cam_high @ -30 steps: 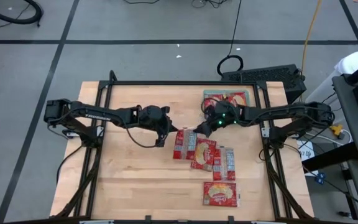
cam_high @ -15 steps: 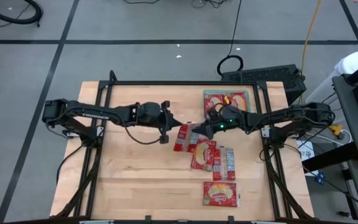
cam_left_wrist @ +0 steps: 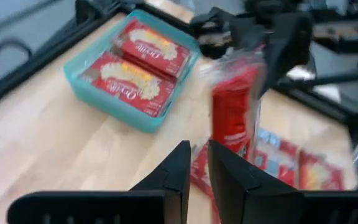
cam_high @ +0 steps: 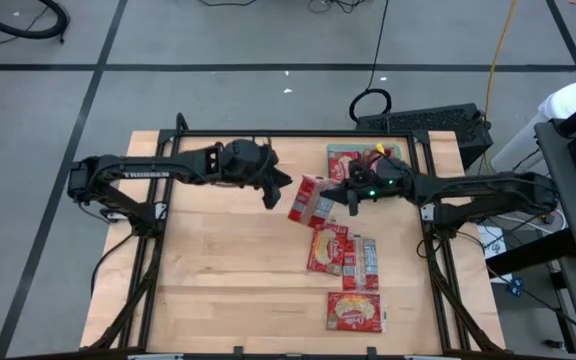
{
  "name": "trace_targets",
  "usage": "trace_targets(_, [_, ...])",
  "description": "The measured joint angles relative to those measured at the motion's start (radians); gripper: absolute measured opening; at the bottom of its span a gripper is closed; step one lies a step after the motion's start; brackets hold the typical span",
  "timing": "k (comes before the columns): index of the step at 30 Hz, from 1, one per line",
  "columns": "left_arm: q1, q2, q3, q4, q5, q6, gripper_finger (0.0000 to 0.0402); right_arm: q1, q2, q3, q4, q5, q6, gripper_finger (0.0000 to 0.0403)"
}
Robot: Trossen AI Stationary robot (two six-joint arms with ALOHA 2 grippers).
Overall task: Sort popcorn bags into baskets
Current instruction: Put the red popcorn bag into the light blue bin
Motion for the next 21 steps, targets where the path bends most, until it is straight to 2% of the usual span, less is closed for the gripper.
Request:
trace_targets(4, [0.018, -0.001, 0.059, -0.049, 0.000, -0.140, 0.0055, -0.002, -0.086, 0.083, -0.215, 0.066, -0.175, 0.0011])
trace_targets(9, [0.024, 0.000, 0.100, -0.053, 0.003, -0.333, 0.0055, 0.004, -0.143, 0.172, -0.297, 0.072, -0.470, 0.0012])
trace_targets(15, [0.041, -0.001, 0.151, -0.052, 0.017, -0.644, 0.0055, 0.043, -0.168, 0.249, -0.340, 0.089, -0.889, 0.0012])
trace_targets(18, [0.044, -0.001, 0.156, -0.009, 0.018, -0.776, 0.0060, 0.072, -0.168, 0.291, -0.379, 0.182, -1.001, 0.0012])
trace_targets(21, [0.043, 0.000, 0.156, 0.102, 0.022, -0.833, 0.0076, 0.105, -0.168, 0.315, -0.432, 0.297, -1.151, 0.0012])
